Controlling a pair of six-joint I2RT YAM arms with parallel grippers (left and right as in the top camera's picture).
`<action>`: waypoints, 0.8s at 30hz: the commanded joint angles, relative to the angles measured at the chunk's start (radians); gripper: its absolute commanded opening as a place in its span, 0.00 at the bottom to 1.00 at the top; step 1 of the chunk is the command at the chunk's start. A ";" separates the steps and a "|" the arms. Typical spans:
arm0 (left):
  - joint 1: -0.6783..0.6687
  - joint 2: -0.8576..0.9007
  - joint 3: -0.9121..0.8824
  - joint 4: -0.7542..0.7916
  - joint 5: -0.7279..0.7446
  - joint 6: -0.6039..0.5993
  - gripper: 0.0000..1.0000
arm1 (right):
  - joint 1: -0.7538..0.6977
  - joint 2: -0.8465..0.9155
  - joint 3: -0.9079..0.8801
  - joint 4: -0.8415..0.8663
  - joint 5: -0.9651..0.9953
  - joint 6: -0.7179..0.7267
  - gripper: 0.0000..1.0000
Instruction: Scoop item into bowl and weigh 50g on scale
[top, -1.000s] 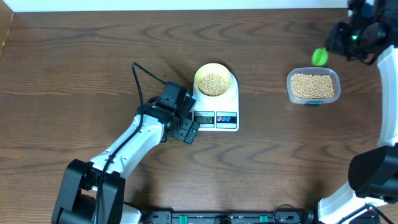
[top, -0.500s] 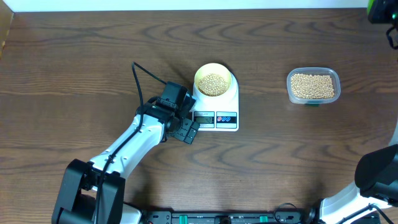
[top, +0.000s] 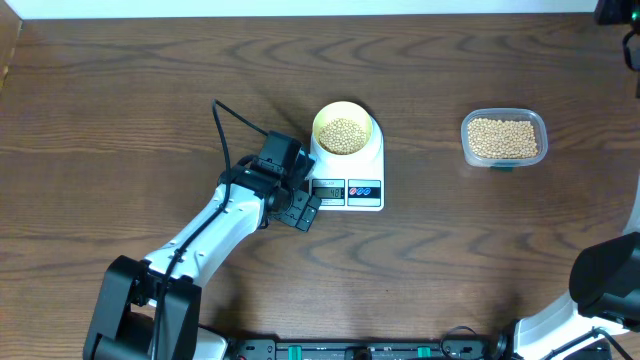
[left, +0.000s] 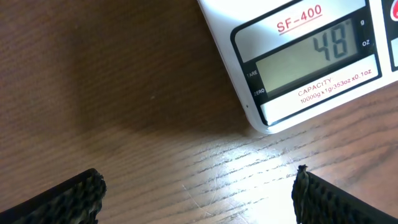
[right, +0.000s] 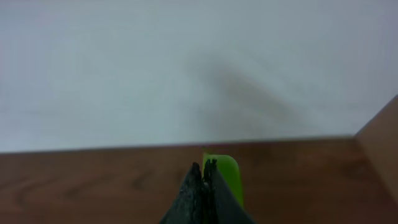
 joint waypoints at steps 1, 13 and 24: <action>0.002 0.006 -0.003 -0.003 -0.002 0.008 0.98 | 0.015 -0.002 0.013 -0.092 0.003 0.114 0.01; -0.049 0.006 -0.003 -0.002 -0.003 0.008 0.98 | 0.025 -0.002 0.013 -0.589 -0.053 0.126 0.01; -0.089 0.006 -0.003 -0.003 -0.002 0.008 0.98 | 0.056 0.000 -0.001 -0.711 -0.016 0.124 0.01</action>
